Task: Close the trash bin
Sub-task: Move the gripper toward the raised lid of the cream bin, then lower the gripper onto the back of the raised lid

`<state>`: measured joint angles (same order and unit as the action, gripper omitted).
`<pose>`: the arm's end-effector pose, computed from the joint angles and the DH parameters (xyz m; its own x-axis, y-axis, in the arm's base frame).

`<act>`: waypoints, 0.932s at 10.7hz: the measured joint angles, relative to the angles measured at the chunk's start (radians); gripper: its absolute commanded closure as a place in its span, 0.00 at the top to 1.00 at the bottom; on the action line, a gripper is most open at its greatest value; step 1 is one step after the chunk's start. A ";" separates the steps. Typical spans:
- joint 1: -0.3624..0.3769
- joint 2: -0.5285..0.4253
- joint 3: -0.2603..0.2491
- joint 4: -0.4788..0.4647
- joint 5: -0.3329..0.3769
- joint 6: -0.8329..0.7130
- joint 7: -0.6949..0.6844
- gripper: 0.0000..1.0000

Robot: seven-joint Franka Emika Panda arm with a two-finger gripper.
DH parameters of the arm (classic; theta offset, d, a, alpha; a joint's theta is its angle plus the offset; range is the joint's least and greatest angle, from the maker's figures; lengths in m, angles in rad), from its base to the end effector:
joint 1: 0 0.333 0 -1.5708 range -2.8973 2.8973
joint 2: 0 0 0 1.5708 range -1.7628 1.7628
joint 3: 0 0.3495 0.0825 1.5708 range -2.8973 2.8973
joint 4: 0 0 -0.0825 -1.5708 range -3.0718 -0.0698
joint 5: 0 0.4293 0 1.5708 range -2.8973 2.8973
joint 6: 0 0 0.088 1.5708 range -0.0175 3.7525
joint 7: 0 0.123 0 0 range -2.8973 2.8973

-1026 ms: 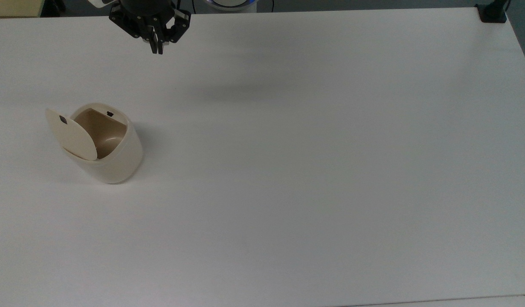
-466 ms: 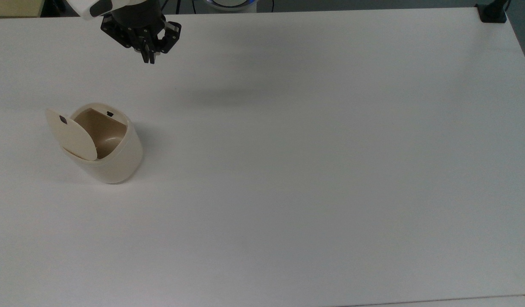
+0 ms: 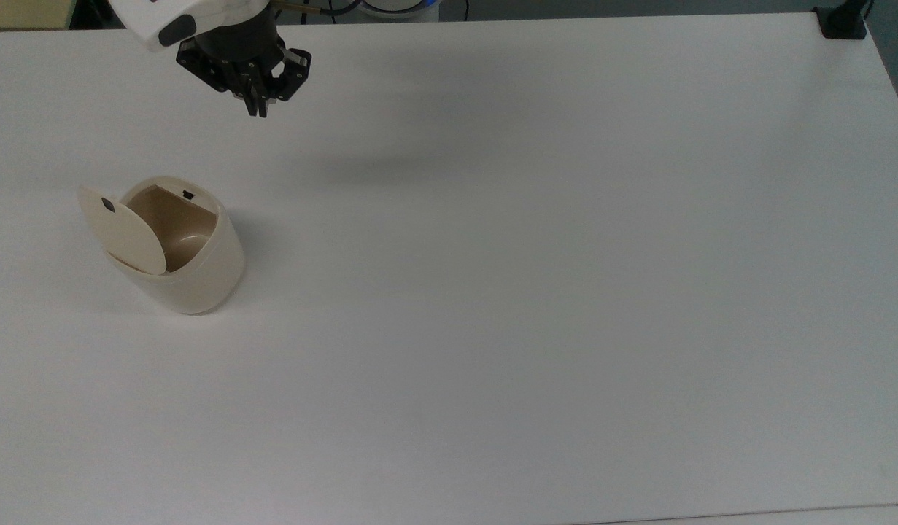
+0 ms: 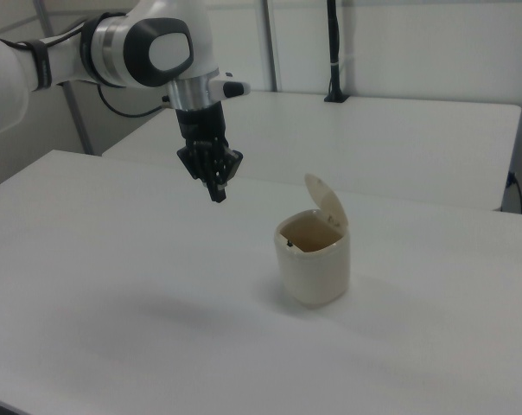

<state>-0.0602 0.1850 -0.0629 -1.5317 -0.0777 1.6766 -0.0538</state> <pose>0.6594 -0.0871 0.5548 0.9972 -0.0605 -0.0448 -0.0565 -0.9947 0.0860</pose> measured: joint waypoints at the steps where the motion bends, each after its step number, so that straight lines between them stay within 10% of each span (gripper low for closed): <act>1: 0.000 0.005 0.000 -0.005 0.000 0.012 0.000 0.11; 10: -0.070 0.015 -0.001 -0.018 0.000 0.259 0.001 0.09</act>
<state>-0.1303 0.2000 -0.0643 -1.5500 -0.0776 1.9358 -0.0532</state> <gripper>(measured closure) 0.903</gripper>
